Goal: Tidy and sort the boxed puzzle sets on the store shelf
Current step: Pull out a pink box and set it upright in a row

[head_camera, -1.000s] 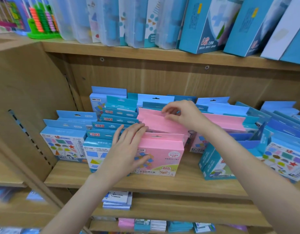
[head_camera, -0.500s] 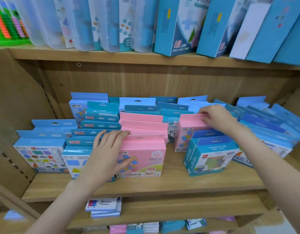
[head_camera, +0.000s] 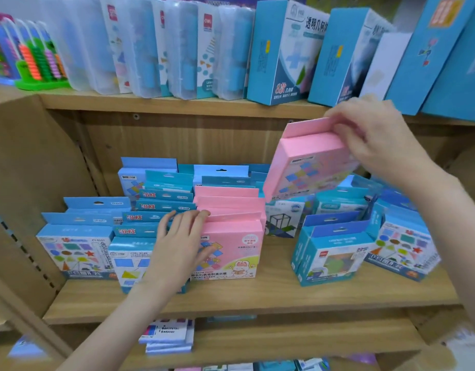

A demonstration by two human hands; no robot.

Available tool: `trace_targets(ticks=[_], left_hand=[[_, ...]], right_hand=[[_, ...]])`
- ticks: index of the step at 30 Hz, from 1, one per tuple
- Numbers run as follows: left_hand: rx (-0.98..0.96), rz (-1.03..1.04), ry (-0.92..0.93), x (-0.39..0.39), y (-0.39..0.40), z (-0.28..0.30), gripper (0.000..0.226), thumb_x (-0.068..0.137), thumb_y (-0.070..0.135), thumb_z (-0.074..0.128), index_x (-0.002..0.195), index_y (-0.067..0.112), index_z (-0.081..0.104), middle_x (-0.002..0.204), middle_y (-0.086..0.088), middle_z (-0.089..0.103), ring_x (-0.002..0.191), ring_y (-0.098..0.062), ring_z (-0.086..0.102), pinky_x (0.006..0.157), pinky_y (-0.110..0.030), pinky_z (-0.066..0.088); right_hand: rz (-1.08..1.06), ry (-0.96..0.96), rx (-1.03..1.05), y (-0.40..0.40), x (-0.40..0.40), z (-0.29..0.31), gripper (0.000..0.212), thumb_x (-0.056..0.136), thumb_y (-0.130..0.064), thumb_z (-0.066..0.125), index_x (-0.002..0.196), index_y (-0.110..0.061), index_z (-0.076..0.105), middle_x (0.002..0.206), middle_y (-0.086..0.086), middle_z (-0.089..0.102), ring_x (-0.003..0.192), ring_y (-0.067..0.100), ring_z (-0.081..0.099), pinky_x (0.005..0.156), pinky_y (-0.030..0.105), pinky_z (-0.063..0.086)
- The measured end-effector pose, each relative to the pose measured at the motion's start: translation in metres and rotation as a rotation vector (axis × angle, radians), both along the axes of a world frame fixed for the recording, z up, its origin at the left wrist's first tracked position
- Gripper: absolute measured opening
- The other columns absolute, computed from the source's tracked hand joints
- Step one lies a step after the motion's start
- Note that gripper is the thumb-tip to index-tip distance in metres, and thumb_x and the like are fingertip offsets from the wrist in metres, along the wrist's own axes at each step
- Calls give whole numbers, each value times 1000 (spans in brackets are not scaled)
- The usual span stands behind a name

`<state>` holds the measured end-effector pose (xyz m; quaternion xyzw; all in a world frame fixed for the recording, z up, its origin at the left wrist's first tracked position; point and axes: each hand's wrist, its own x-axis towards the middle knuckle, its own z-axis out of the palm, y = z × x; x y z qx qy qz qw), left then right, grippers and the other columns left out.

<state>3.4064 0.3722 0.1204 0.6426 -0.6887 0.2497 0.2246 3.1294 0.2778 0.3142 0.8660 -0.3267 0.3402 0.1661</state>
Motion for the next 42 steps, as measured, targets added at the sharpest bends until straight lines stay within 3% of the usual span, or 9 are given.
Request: trace_targets(ticks=[3,11,16,20,25,29,34,38,42], left_hand=[[2,22,-16,-1,0,0,68,65,46,74,116,8,48,102,-11,61,93,-29,58,95,-42,30],[46,-64,-9,10,9,9,77,71,55,62,128,6,45,125,-12,52,119,-25,40,107,-48,18],[75,-78,38,30,22,8,63,84,54,38,129,10,43,130,-12,50,125,-24,37,111,-47,13],[61,-80,149,40,34,5,56,93,50,26,127,10,46,132,-9,49,128,-21,36,112,-46,11],[115,-60,208,58,47,-2,50,95,45,22,127,13,44,131,-7,51,127,-17,35,113,-38,5],[104,-79,235,65,50,3,49,96,45,20,127,14,42,131,-8,51,126,-16,35,113,-36,6],[26,-144,275,67,45,19,45,95,41,28,128,15,42,134,-4,48,129,-14,34,114,-36,6],[52,-187,296,65,26,36,54,94,49,22,130,16,45,136,-1,46,132,-12,29,113,-36,6],[296,-184,257,58,-5,50,77,80,71,4,140,31,30,148,8,28,139,-12,11,114,-37,-3]], right_hand=[[44,10,21,22,-2,12,23,82,-10,47,98,-6,63,84,13,63,81,22,46,72,25,26],[188,158,242,50,28,-32,23,80,-13,50,95,-11,67,82,-4,62,75,8,46,67,18,31],[155,217,240,48,59,-71,25,82,-14,45,94,-9,67,82,8,65,77,28,56,69,39,49],[154,215,169,53,84,-116,17,73,1,63,88,-6,66,79,10,61,72,29,58,61,34,52],[110,143,196,55,106,-157,34,68,3,74,100,-5,63,90,7,63,86,19,47,72,34,52],[146,133,307,52,108,-151,30,85,-12,60,114,-9,57,105,4,59,97,15,40,84,38,48],[201,32,470,51,99,-132,35,90,-36,43,115,-15,56,108,-6,55,102,8,45,91,20,34],[101,-87,462,7,98,-103,19,90,-15,55,106,-8,62,101,3,60,95,12,49,85,19,34],[-15,95,558,-61,117,-91,25,90,-15,55,112,-4,61,112,10,64,105,24,56,90,28,37]])
